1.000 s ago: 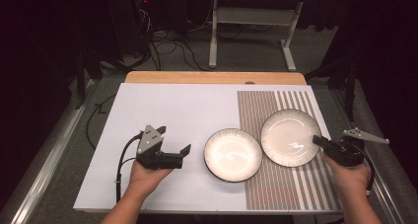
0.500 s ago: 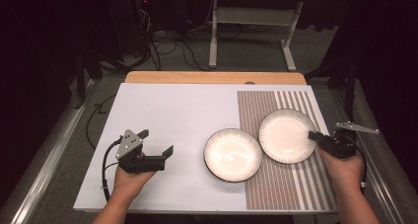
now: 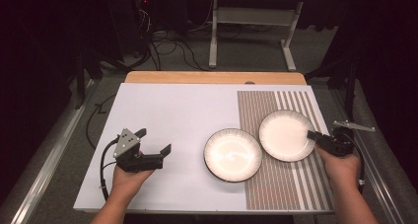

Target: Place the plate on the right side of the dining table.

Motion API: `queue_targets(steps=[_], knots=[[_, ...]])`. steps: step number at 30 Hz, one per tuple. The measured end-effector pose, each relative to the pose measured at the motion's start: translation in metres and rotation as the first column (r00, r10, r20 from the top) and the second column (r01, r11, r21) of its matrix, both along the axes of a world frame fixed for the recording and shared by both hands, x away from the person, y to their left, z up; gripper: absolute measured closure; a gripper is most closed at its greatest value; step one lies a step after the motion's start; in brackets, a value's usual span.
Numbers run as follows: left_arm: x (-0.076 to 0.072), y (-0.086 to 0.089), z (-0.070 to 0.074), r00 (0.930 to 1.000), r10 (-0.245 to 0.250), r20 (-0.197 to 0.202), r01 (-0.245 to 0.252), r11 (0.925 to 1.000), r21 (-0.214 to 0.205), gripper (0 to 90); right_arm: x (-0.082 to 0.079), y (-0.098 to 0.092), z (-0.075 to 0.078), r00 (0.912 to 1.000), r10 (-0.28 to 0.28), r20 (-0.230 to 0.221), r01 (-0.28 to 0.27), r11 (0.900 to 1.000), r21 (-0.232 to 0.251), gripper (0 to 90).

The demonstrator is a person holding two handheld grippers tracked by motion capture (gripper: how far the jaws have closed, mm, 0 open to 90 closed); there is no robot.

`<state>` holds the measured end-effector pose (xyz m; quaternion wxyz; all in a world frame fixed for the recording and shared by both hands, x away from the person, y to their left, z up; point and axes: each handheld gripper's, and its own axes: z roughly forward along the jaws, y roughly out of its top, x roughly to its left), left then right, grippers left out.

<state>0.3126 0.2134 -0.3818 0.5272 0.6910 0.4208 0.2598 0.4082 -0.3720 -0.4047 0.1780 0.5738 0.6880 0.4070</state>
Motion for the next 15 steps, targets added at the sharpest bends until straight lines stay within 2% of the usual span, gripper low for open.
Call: queue_targets(steps=[9,15], knots=[[0.0026,0.0025,-0.0013,0.9998,0.015,-0.009,-0.015,0.9999,-0.005,0.1,0.0044,0.0006,-0.0064,0.9984,-0.042,-0.037,0.041,0.9980,-0.048,81.1],[0.0030,0.0028,-0.0017,0.9998,0.017,-0.013,-0.017,0.9999,0.003,0.1,0.0058,0.0018,-0.0093,0.9974,-0.052,-0.049,0.048,0.9960,-0.075,80.1]])
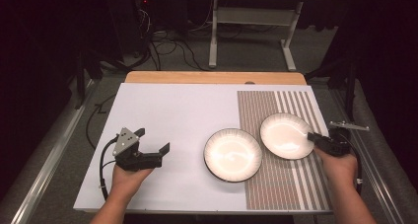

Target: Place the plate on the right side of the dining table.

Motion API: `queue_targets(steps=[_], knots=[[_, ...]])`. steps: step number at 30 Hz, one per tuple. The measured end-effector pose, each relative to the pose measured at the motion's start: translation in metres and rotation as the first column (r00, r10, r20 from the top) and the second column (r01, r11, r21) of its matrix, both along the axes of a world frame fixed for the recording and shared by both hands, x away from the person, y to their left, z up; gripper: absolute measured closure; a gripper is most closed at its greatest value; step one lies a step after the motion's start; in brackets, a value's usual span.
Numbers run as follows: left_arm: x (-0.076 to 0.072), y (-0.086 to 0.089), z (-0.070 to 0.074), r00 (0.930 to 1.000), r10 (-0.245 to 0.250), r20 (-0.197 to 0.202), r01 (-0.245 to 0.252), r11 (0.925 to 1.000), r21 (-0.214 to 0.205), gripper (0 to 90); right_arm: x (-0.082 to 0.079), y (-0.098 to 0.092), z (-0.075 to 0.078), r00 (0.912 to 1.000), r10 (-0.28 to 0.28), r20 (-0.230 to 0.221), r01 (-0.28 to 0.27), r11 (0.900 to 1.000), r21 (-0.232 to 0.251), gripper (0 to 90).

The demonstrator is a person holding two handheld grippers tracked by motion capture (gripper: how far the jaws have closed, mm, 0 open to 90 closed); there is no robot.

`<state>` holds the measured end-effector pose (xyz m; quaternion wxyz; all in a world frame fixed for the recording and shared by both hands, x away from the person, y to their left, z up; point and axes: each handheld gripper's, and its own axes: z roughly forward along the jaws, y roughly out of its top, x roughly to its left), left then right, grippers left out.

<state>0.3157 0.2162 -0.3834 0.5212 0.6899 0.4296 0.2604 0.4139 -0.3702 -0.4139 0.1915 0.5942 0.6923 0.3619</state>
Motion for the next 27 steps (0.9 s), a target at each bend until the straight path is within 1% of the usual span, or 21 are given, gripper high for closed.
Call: queue_targets(steps=[6,8,10,12,15,17,21,24,27], knots=[[0.000,-0.001,-0.001,1.0000,0.000,-0.002,0.000,0.9999,0.011,0.1,0.000,0.001,-0.002,1.0000,-0.001,0.009,0.001,1.0000,-0.008,79.6],[0.000,-0.001,-0.002,1.0000,0.000,-0.008,0.000,1.0000,0.009,0.1,0.000,0.002,-0.001,1.0000,-0.002,0.008,0.002,0.9999,-0.014,78.9],[0.001,-0.002,-0.005,0.9999,-0.003,-0.015,0.003,0.9998,0.017,0.1,0.000,0.002,-0.001,0.9999,-0.004,0.009,0.004,0.9997,-0.023,77.4],[0.002,-0.004,-0.006,0.9997,-0.006,-0.025,0.006,0.9998,0.019,0.1,-0.001,0.004,-0.001,0.9998,0.001,0.021,0.001,0.9983,-0.058,71.9],[0.003,-0.005,-0.007,0.9996,-0.007,-0.029,0.008,0.9998,0.016,0.1,-0.003,0.005,0.003,0.9990,-0.004,0.045,0.007,0.9981,-0.061,64.7],[0.003,-0.005,-0.008,0.9995,-0.006,-0.031,0.007,0.9998,0.017,0.1,-0.006,0.005,0.006,0.9971,-0.005,0.077,0.010,0.9981,-0.061,59.5],[0.003,-0.005,-0.007,0.9996,-0.006,-0.029,0.006,0.9998,0.019,0.1,-0.012,0.006,0.013,0.9901,0.028,0.138,-0.021,0.9985,-0.050,50.7],[0.002,-0.005,-0.006,0.9997,-0.010,-0.021,0.011,0.9997,0.023,0.1,-0.020,0.012,0.021,0.9782,0.068,0.196,-0.059,0.9969,-0.053,46.9],[0.001,-0.006,-0.004,0.9998,-0.014,-0.016,0.014,0.9995,0.027,0.1,-0.027,0.017,0.028,0.9661,0.096,0.239,-0.089,0.9952,-0.042,41.2]])
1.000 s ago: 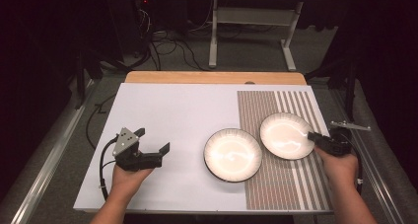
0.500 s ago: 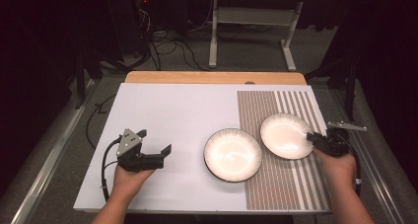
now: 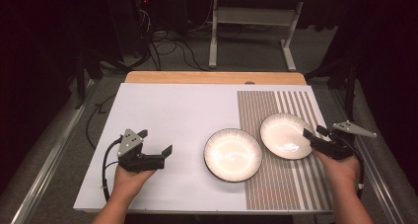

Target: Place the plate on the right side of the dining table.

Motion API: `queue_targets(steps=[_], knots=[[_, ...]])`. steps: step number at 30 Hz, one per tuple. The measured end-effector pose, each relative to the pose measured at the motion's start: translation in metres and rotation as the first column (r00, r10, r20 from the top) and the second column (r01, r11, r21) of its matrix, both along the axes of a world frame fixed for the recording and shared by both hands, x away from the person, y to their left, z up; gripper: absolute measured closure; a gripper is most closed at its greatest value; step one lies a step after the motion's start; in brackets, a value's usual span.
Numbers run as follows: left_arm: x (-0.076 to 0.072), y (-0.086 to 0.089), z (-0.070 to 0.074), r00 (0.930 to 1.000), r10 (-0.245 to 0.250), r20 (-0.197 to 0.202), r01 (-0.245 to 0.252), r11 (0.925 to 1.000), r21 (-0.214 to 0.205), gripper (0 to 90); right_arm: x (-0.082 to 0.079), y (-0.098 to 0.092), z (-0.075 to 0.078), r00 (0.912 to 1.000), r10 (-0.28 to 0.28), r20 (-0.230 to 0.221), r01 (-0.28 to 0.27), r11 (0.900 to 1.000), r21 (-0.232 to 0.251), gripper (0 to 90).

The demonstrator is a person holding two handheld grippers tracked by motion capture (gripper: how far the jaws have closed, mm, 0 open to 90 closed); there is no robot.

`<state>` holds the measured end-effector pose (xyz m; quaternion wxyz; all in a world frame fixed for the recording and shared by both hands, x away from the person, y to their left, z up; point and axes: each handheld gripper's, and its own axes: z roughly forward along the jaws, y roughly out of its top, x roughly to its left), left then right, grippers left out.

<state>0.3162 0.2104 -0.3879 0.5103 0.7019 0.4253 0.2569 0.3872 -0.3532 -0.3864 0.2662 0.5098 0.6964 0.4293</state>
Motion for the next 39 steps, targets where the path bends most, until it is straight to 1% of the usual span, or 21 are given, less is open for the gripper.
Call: queue_targets(steps=[3,6,7,8,9,13,15,19,20,21,22,23,24,26,28,29,30,32,33,36,39], knots=[[0.000,0.000,0.000,1.0000,0.001,0.000,-0.001,1.0000,0.003,0.1,-0.006,0.009,0.006,0.9991,0.027,0.032,-0.028,0.9995,0.015,34.1],[-0.001,0.000,0.002,1.0000,0.004,0.003,-0.003,0.9999,-0.017,0.1,-0.014,0.020,0.010,0.9968,0.055,0.058,-0.055,0.9985,-0.004,29.0],[-0.002,0.000,0.002,1.0000,0.002,0.005,-0.002,0.9999,-0.014,0.1,-0.016,0.023,0.012,0.9955,0.064,0.070,-0.063,0.9979,-0.013,27.5],[-0.003,0.000,0.003,1.0000,0.000,0.008,0.000,0.9999,-0.014,0.1,-0.019,0.027,0.013,0.9947,0.069,0.077,-0.068,0.9976,-0.008,25.9],[-0.003,-0.001,0.003,1.0000,0.000,0.009,0.000,0.9998,-0.018,0.1,-0.022,0.032,0.015,0.9932,0.081,0.084,-0.081,0.9967,-0.002,23.7],[-0.004,-0.001,0.004,0.9999,-0.008,0.013,0.008,0.9999,-0.014,0.1,-0.031,0.049,0.019,0.9850,0.135,0.107,-0.135,0.9908,-0.011,17.0],[-0.005,-0.002,0.005,0.9998,-0.013,0.014,0.013,0.9999,-0.010,0.1,-0.035,0.057,0.020,0.9817,0.159,0.105,-0.159,0.9873,-0.004,14.7],[-0.007,-0.004,0.006,0.9995,-0.022,0.021,0.022,0.9998,0.000,0.1,-0.042,0.079,0.021,0.9692,0.220,0.111,-0.221,0.9754,-0.005,4.5],[-0.007,-0.005,0.006,0.9994,-0.024,0.023,0.024,0.9997,0.002,0.1,-0.043,0.083,0.021,0.9673,0.230,0.108,-0.231,0.9729,0.002,2.8],[-0.007,-0.005,0.007,0.9994,-0.026,0.025,0.026,0.9997,0.000,0.1,-0.045,0.088,0.021,0.9631,0.245,0.112,-0.246,0.9693,-0.004,1.4],[-0.008,-0.005,0.007,0.9993,-0.028,0.024,0.028,0.9996,0.000,0.1,-0.046,0.093,0.021,0.9590,0.261,0.111,-0.262,0.9652,-0.007,0.9],[-0.008,-0.005,0.007,0.9993,-0.029,0.023,0.029,0.9996,-0.001,0.1,-0.050,0.101,0.020,0.9526,0.282,0.114,-0.282,0.9592,-0.015,0.8],[-0.010,-0.006,0.008,0.9990,-0.035,0.026,0.035,0.9994,-0.002,0.1,-0.051,0.103,0.020,0.9508,0.288,0.116,-0.288,0.9576,-0.015,0.8],[-0.013,-0.008,0.010,0.9984,-0.043,0.036,0.043,0.9991,0.006,0.1,-0.056,0.111,0.020,0.9425,0.310,0.124,-0.310,0.9504,-0.019,0.8],[-0.015,-0.009,0.011,0.9980,-0.051,0.038,0.051,0.9987,0.000,0.1,-0.060,0.118,0.020,0.9346,0.331,0.131,-0.331,0.9434,-0.019,0.8],[-0.016,-0.010,0.012,0.9978,-0.051,0.042,0.052,0.9987,-0.003,0.1,-0.062,0.122,0.019,0.9284,0.345,0.139,-0.344,0.9385,-0.032,0.8],[-0.017,-0.010,0.012,0.9976,-0.052,0.047,0.052,0.9986,-0.003,0.1,-0.063,0.123,0.019,0.9265,0.350,0.138,-0.348,0.9366,-0.043,0.8],[-0.017,-0.009,0.013,0.9977,-0.050,0.045,0.050,0.9987,-0.002,0.1,-0.061,0.123,0.016,0.9284,0.348,0.131,-0.343,0.9376,-0.055,0.7],[-0.017,-0.009,0.012,0.9979,-0.047,0.044,0.048,0.9989,-0.005,0.1,-0.060,0.122,0.015,0.9325,0.339,0.124,-0.336,0.9406,-0.047,0.7],[-0.016,-0.007,0.011,0.9986,-0.039,0.036,0.040,0.9992,-0.003,0.1,-0.060,0.118,0.015,0.9374,0.323,0.130,-0.322,0.9462,-0.034,0.8],[-0.016,-0.006,0.011,0.9988,-0.032,0.036,0.032,0.9995,-0.003,0.1,-0.061,0.115,0.017,0.9360,0.319,0.149,-0.317,0.9477,-0.034,0.7]])
